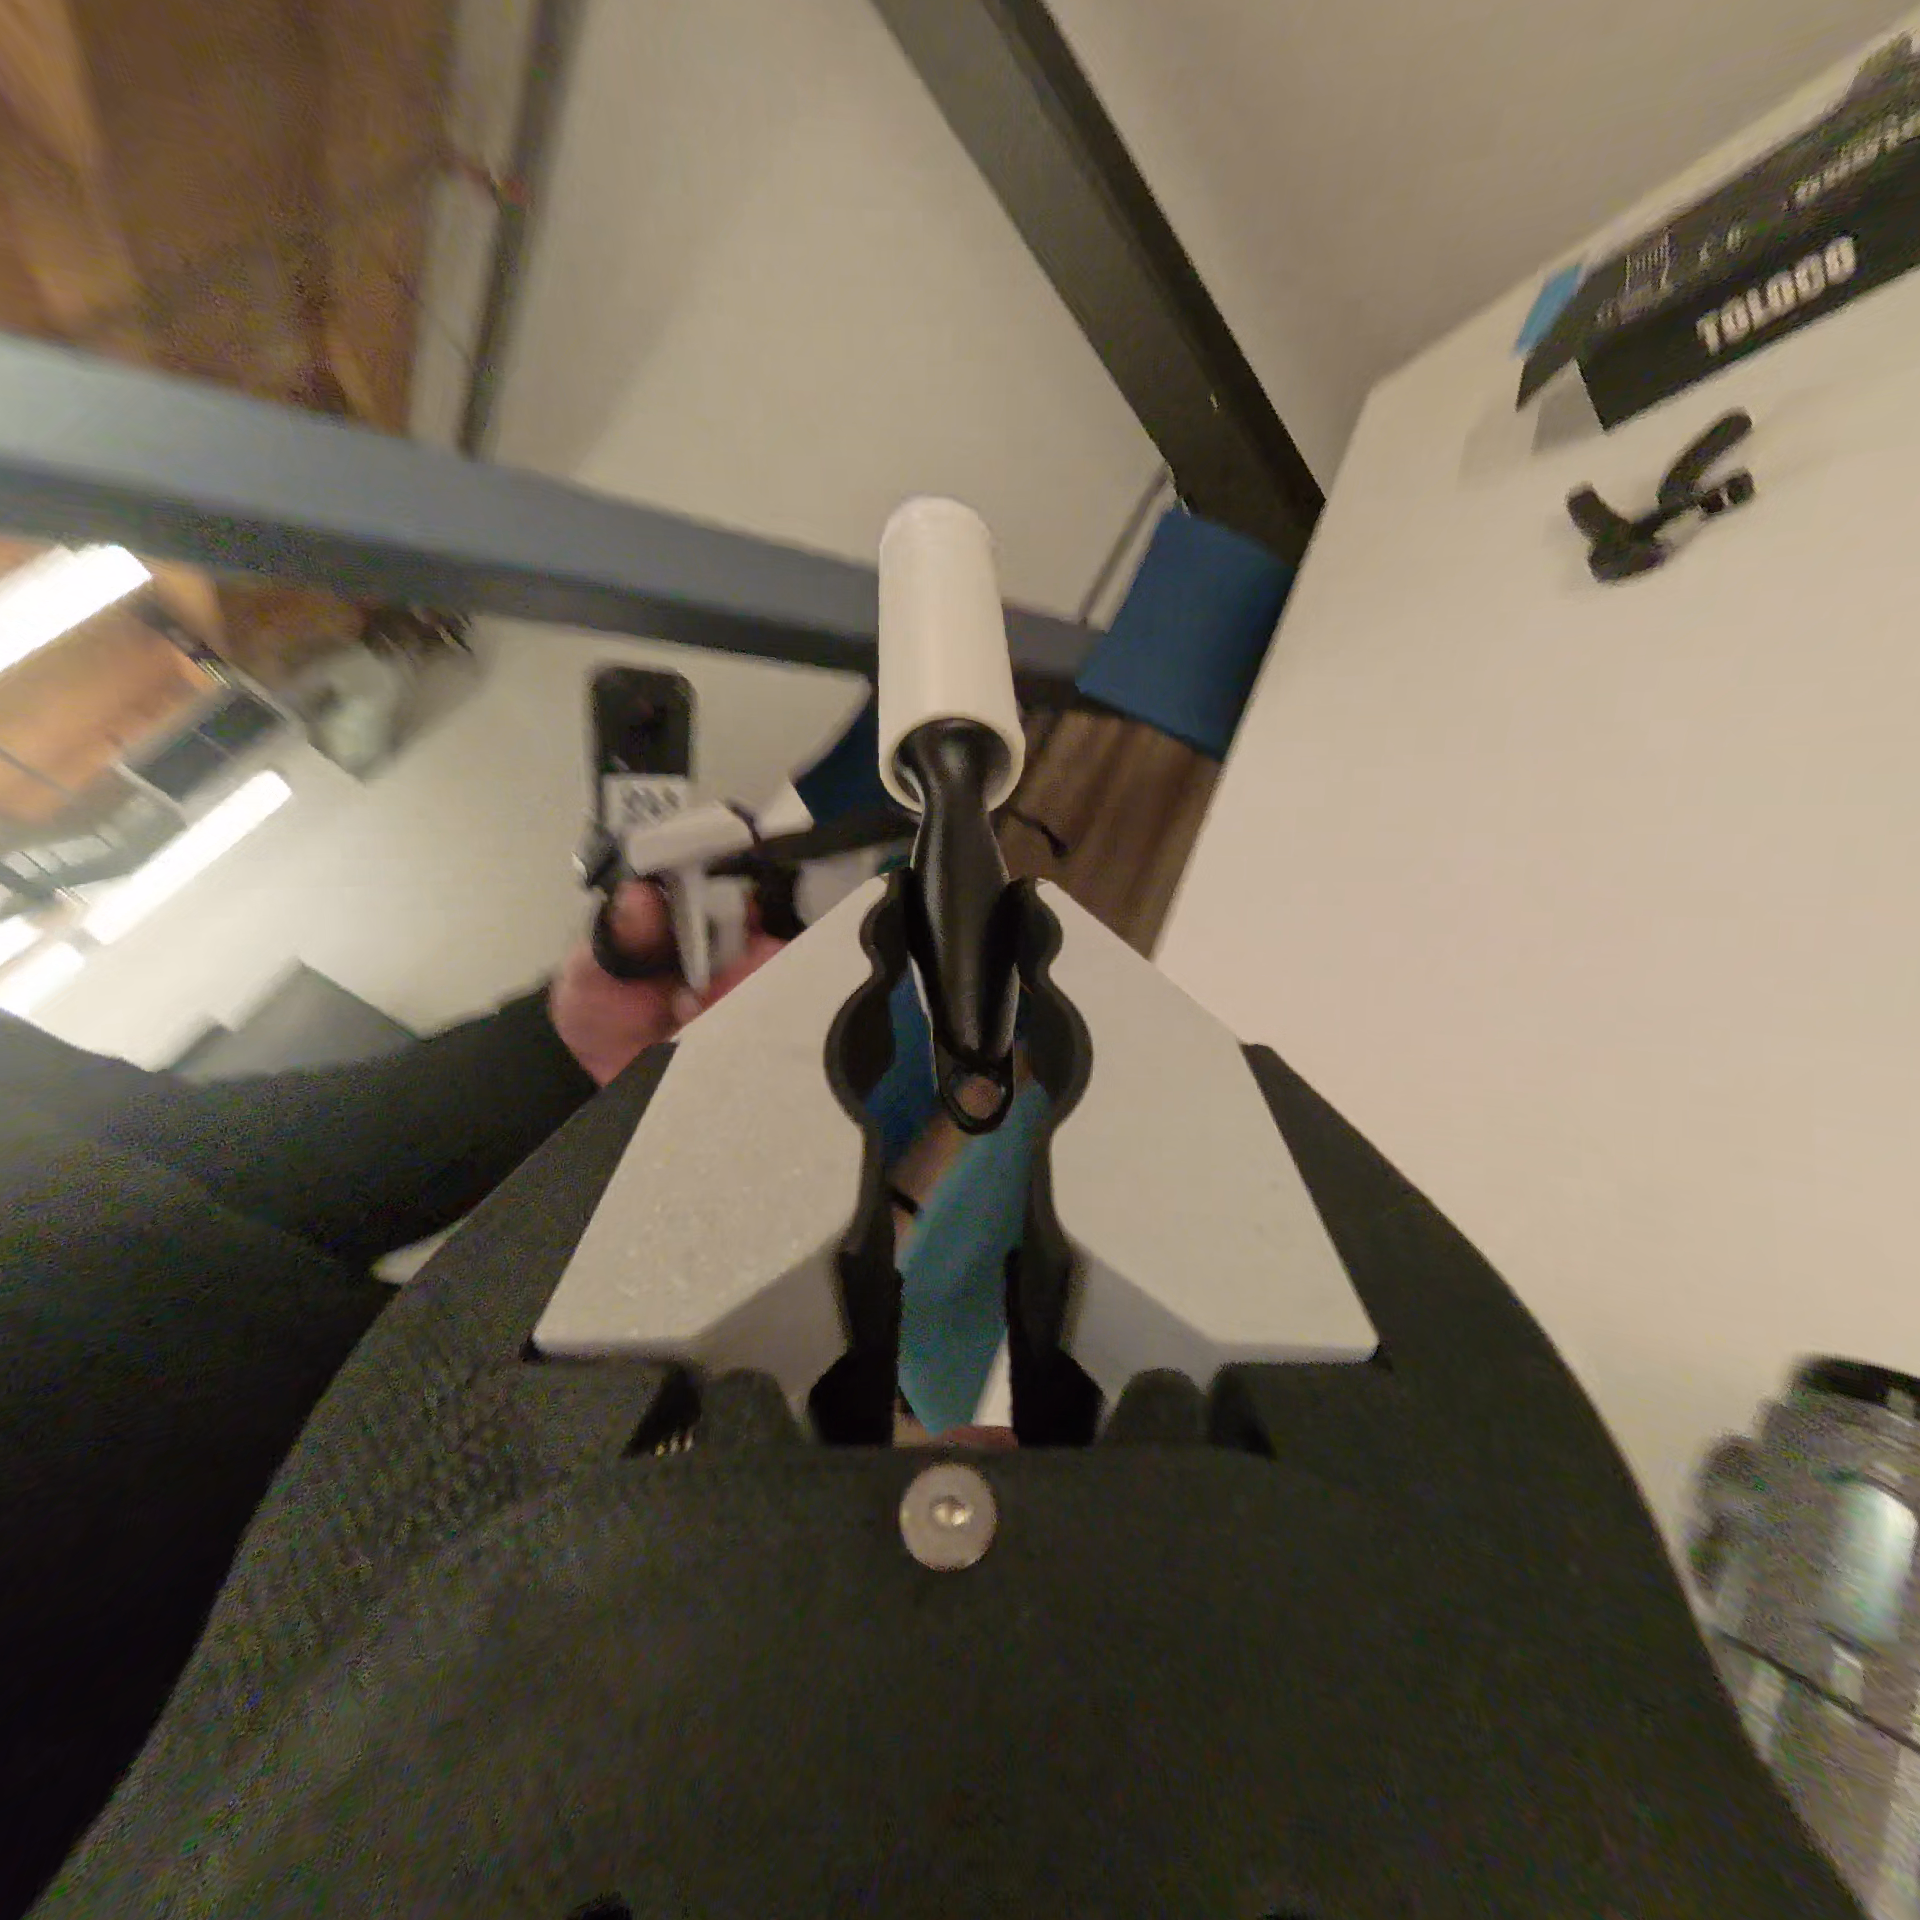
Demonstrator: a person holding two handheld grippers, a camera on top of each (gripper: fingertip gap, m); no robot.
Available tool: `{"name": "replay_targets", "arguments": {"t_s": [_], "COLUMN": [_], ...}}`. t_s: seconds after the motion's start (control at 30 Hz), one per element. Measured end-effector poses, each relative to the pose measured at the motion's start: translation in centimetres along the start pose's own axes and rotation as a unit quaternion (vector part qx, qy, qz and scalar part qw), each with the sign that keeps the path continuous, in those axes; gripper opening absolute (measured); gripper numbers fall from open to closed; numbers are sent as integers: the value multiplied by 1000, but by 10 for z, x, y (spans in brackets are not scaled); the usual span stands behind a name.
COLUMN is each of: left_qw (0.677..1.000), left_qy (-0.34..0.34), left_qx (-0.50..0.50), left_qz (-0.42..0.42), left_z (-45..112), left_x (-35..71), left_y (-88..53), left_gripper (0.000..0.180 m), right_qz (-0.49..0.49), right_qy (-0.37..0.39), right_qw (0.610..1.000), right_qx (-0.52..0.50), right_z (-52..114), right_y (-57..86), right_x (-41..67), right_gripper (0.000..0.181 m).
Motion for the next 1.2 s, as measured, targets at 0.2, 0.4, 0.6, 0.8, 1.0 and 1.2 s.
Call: {"name": "replay_targets", "arguments": {"t_s": [0.2,0.4,0.6,0.8,1.0,1.2], "left_qw": [988,969,939,902,865,836], "left_qy": [-35,-9,-40,-81,-140,-177], "left_qx": [-151,-242,-338,-420,-481,-519], "left_qz": [-17,-40,-47,-59,-19,1], "left_z": [67,75,47,37,36,48], "left_x": [1,21,18,-1,-33,-71], "left_y": [81,120,154,203,260,314], "left_gripper": [55,30,18,16,13,11], "right_qz": [38,31,-18,-78,-103,-130], "right_qy": [118,172,203,208,232,223], "right_qw": [991,985,977,959,943,924], "right_qx": [39,7,-68,-176,-214,-282], "right_z": [-19,-10,-2,-25,-67,-129], "right_y": [-39,-74,-119,-154,-190,-211], "right_x": [33,27,14,8,8,-5], "right_gripper": [18,18,18,29,20,15]}}
Point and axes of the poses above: each gripper's, where its closed fingertips meet, z out along the fingers, x out of its top, y = z × x across the jaws, the point moved 1 cm from there along -z, back along the fingers, and after that the axes turned 1 degree about -y, right-handed, at the moved point
